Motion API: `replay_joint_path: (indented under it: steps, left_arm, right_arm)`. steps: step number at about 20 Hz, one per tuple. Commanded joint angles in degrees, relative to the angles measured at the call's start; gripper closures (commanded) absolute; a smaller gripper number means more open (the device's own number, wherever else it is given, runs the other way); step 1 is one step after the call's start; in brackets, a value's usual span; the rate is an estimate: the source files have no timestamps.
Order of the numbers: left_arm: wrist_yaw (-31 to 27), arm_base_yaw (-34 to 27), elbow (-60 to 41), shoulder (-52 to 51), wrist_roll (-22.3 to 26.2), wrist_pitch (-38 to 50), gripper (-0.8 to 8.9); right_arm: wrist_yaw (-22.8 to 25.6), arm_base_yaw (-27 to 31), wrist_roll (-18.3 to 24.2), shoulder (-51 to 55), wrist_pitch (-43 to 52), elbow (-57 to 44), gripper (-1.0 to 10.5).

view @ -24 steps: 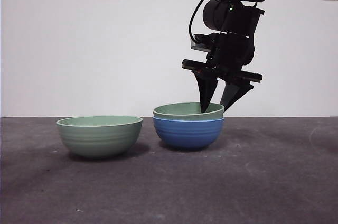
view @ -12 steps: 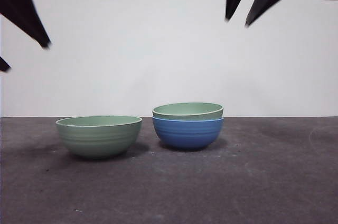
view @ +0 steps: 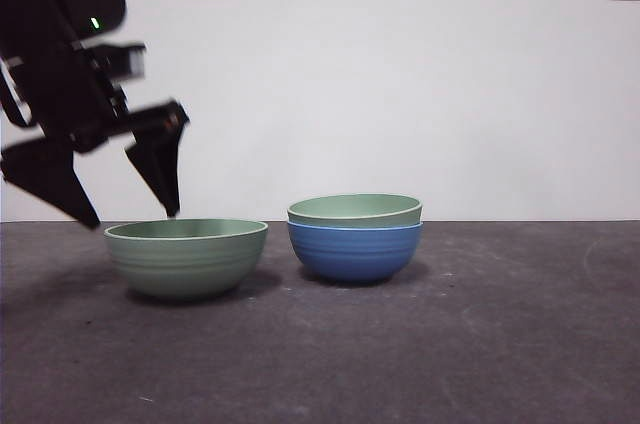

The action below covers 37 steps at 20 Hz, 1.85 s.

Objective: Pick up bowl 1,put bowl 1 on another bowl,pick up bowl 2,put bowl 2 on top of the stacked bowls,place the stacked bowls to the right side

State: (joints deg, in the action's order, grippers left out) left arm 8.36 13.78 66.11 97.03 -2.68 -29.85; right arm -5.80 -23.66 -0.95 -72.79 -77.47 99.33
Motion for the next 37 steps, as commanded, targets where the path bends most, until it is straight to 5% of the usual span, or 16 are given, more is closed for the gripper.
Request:
replay_joint_path:
  steps: [1,9,16,25,37]
  left_arm:
    - [-1.0,0.8,-0.1,2.7,-0.4,-1.0,3.19]
    - [-0.4,1.3,-0.1,3.0,-0.8,-1.7,7.85]
    - [-0.5,1.2,0.5,1.0,-0.8,-2.6,8.22]
    - [-0.6,5.5,15.9,-0.1,-0.1,-17.2,8.22]
    - [-1.0,12.1,27.1,4.9,-0.4,-9.8,8.20]
  right_arm:
    - [0.0,-0.1,-0.8,1.8,-0.6,-0.2,7.2]
    - [0.0,-0.1,-0.9,3.8,-0.7,-0.2,7.3]
    - [0.0,-0.1,-0.9,3.8,-0.8,-0.2,7.3]
    - [0.0,-0.1,-0.9,3.8,-0.9,-0.2,7.3]
    - [-0.2,-0.1,-1.1,3.8,-1.0,-0.2,7.3]
